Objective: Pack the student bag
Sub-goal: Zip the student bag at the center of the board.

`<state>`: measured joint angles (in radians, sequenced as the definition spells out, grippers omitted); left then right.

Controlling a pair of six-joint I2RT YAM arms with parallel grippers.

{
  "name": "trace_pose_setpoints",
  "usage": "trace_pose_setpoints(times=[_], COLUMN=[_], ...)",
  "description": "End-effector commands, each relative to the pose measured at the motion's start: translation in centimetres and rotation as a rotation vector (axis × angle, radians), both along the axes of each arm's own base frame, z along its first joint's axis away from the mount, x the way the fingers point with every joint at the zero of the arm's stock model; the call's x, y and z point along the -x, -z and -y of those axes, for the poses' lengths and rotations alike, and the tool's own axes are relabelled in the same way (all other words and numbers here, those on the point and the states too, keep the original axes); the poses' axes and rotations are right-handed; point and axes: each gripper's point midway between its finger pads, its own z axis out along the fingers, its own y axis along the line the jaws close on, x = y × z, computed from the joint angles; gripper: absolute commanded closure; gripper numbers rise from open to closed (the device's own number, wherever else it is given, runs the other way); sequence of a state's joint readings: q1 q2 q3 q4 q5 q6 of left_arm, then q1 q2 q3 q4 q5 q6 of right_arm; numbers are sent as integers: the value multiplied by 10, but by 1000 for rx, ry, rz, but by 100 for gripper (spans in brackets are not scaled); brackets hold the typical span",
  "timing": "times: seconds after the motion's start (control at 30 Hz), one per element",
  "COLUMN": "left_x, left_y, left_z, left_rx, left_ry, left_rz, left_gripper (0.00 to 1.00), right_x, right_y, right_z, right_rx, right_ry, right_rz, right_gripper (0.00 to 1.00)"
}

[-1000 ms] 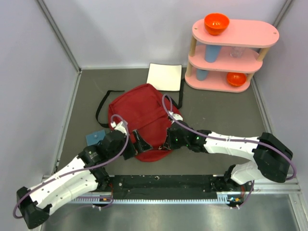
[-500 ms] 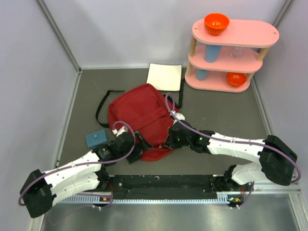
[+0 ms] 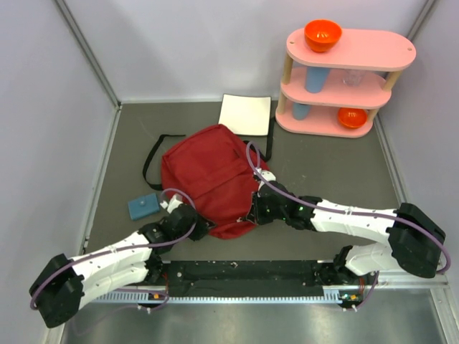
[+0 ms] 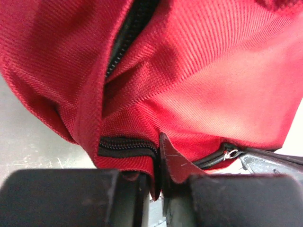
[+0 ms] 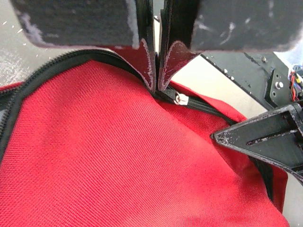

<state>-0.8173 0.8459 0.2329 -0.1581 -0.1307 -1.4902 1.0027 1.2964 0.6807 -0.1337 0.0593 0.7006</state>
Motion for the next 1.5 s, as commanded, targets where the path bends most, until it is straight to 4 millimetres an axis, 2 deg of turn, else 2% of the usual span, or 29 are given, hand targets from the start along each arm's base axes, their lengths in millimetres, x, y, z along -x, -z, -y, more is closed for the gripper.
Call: trace_pose_setpoints(times=[0.0,0.03,0.13,0.37,0.63,0.87,0.97,1.1,1.13,1.2,1.27,1.37,1.47], left_x=[-18,-18,-25,-29,-25,-14,-10,-9,-8,-8,-15,-21,-23], left_y=[-7,-5,-7,-17,-40,-46,-44,-46,-49,-56,-83,-129,-162], left_z=[-21,-25,-41,-57,-75,-92,-98,-94,-100,-105,-97,-78,-46], left_rx=[0,-10,-18,-54,-187,-243,-260,-254,-280,-319,-310,-261,-215], left_ry=[-108,-109,-148,-154,-96,-114,-128,-94,-101,-84,-27,83,271], left_rz=[84,88,118,175,215,206,196,210,206,232,338,503,658], left_gripper=[95,100,100,100,100,100,100,99,89,54,22,10,7], right_x=[-6,-4,-1,-2,-29,-54,-59,-55,-53,-45,-37,-26,-22], right_y=[-16,-15,-12,-11,-25,-44,-47,-46,-46,-41,-36,-28,-22], right_z=[-3,-1,7,15,22,31,38,41,41,41,40,33,33], right_rx=[-44,-39,-27,-3,27,12,8,2,-5,-24,-43,-84,-88], right_ry=[-8,-10,-4,20,113,188,208,193,191,167,146,100,101], right_rz=[39,38,33,47,116,170,180,179,175,150,127,87,70], right_gripper=[100,100,100,100,100,100,100,100,100,100,100,100,100])
